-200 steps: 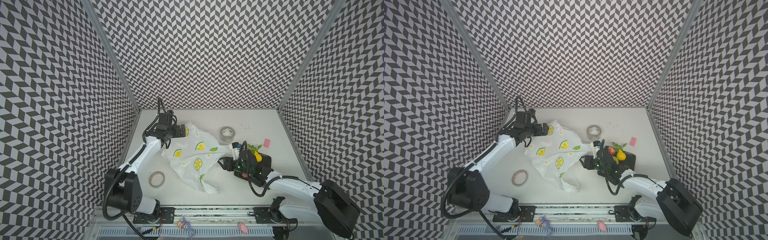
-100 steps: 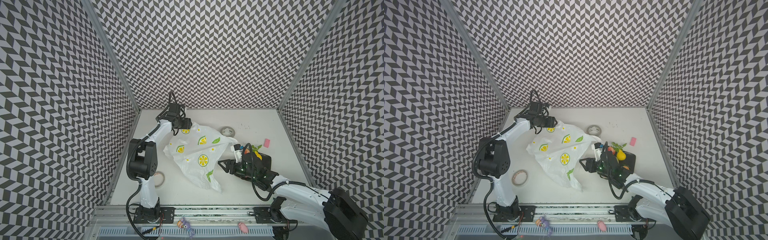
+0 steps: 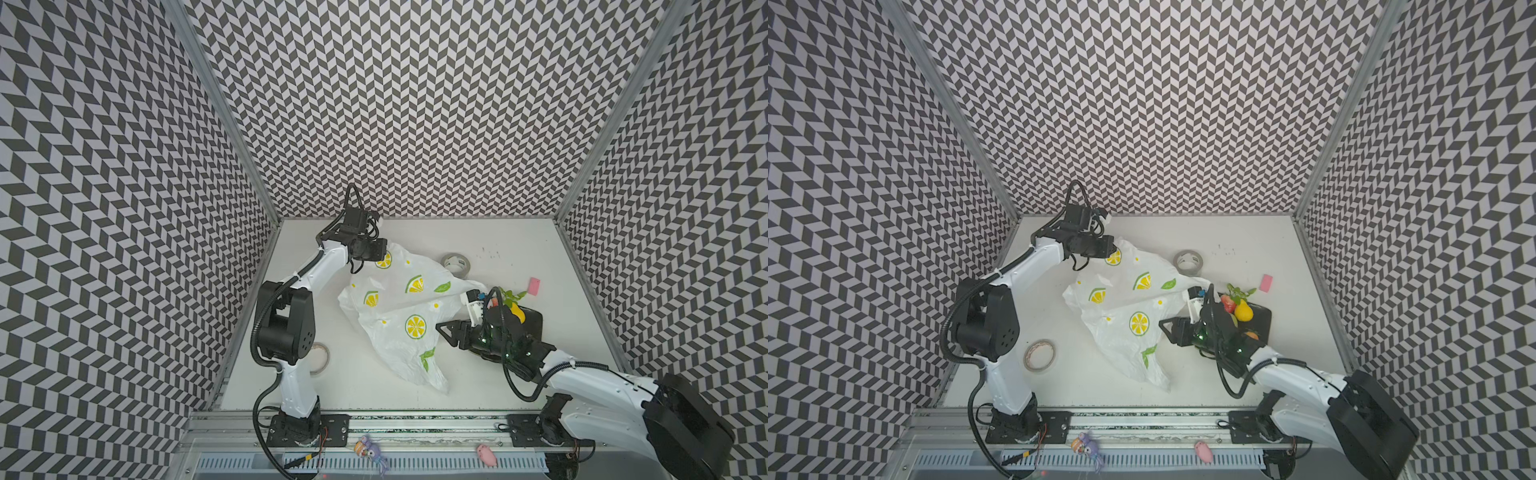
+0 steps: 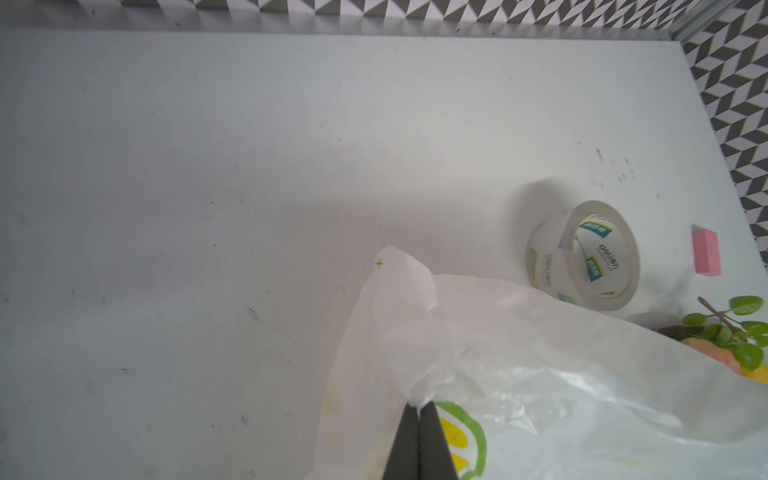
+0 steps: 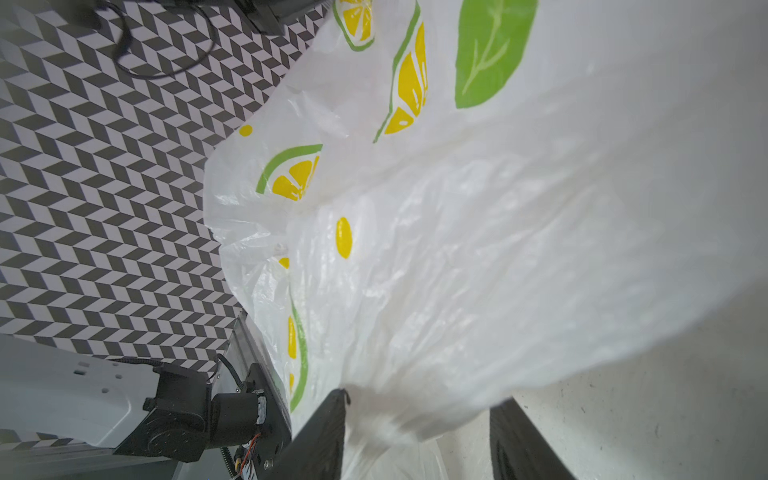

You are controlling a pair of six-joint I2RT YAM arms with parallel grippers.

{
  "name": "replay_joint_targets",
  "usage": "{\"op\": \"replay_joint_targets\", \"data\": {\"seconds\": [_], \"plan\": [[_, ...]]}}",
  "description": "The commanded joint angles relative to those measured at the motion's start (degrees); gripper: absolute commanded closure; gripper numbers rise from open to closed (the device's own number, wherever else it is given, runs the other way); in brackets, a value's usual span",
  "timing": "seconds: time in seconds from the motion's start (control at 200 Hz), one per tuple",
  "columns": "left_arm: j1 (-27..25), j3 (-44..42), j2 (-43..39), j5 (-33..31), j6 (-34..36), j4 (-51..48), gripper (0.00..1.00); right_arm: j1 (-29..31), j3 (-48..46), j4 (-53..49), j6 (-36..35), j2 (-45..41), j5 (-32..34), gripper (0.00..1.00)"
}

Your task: Take the fake fruits out of the plastic bag

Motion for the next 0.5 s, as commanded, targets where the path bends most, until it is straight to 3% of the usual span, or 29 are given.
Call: {"op": "replay_joint_targets", "data": {"seconds": [0.0,0.23,0.431,0.491], "plan": [[-1.42,-0.97,-6.05,-1.83,0.81,-0.09,1.0,0.25,0.08,1.04,0.07,0.48,1.05,0.45],[-1.42,-3.9,-10.77,-6.05,0.45,0.58,1.0,0.29,0.63,1.27,0.22,1.88,0.98,0.46],[-1.27,-4.15,-4.97,-7.76,0.82,-0.66,1.0,0.3,1.24,2.35,0.14,4.36,0.94,0.45],[-1.22,-3.72,-3.86,-9.19,0.55,-0.79,0.85,0.26,1.55,2.22,0.05,5.01,1.1,0.45]]}}
